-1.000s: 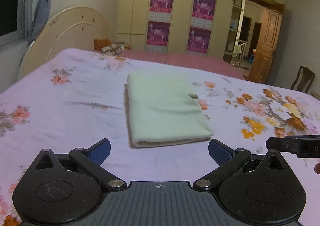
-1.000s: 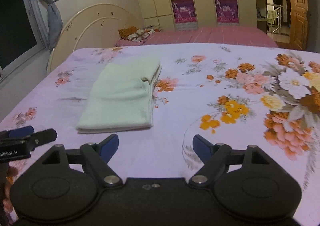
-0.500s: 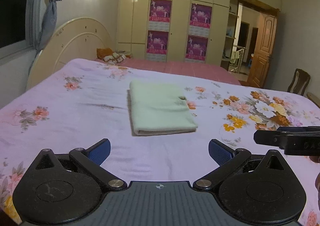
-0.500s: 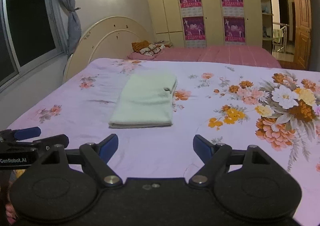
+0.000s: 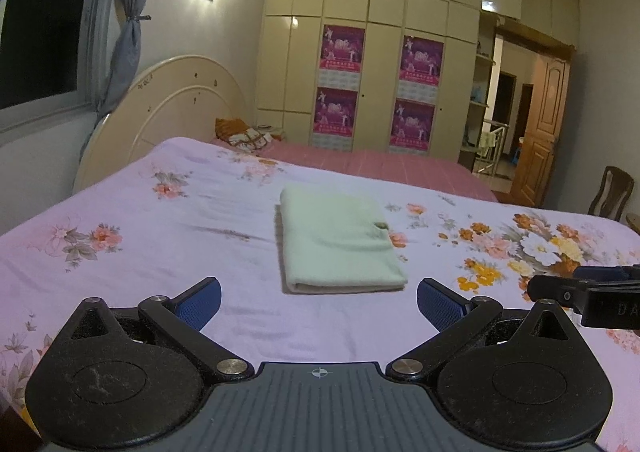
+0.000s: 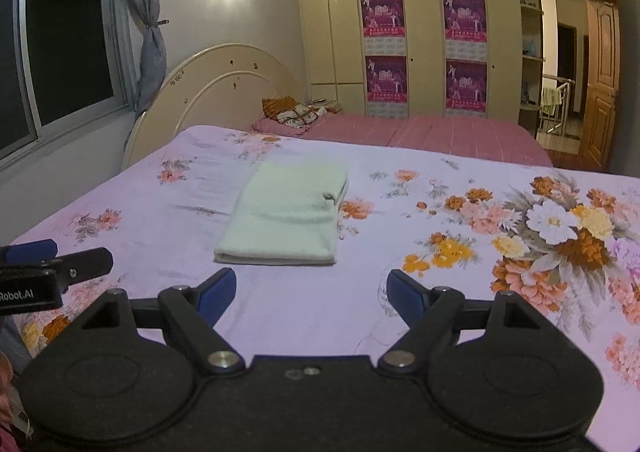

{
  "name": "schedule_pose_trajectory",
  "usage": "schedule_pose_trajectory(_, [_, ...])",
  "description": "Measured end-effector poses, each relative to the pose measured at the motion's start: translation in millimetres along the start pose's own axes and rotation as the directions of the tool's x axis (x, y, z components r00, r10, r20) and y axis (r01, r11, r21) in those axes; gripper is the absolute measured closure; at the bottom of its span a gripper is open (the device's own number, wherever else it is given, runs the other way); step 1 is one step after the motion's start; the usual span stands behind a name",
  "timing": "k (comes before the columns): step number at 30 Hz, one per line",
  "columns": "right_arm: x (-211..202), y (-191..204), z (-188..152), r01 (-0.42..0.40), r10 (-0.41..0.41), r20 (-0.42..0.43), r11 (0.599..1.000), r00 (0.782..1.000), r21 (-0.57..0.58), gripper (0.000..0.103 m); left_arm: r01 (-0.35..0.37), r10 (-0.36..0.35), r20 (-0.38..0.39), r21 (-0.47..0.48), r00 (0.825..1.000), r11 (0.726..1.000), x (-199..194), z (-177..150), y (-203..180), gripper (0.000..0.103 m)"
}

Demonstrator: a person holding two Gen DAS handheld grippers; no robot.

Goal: Fold small clothes

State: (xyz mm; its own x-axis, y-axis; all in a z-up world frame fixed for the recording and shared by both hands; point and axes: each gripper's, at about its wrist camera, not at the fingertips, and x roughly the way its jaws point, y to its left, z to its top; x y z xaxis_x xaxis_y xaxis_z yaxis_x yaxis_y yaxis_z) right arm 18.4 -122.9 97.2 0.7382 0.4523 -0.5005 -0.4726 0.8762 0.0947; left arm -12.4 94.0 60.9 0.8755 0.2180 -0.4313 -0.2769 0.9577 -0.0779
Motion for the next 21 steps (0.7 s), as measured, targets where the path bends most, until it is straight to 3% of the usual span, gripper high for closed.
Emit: schedule_pose_trajectory(21, [-10,-17,-1,0.033,-0.034,0.044,0.999,0.998,0.016,0.021,0.018,-0.018,0.001,0.037,1.0,0.999,3,2,-28,0.0])
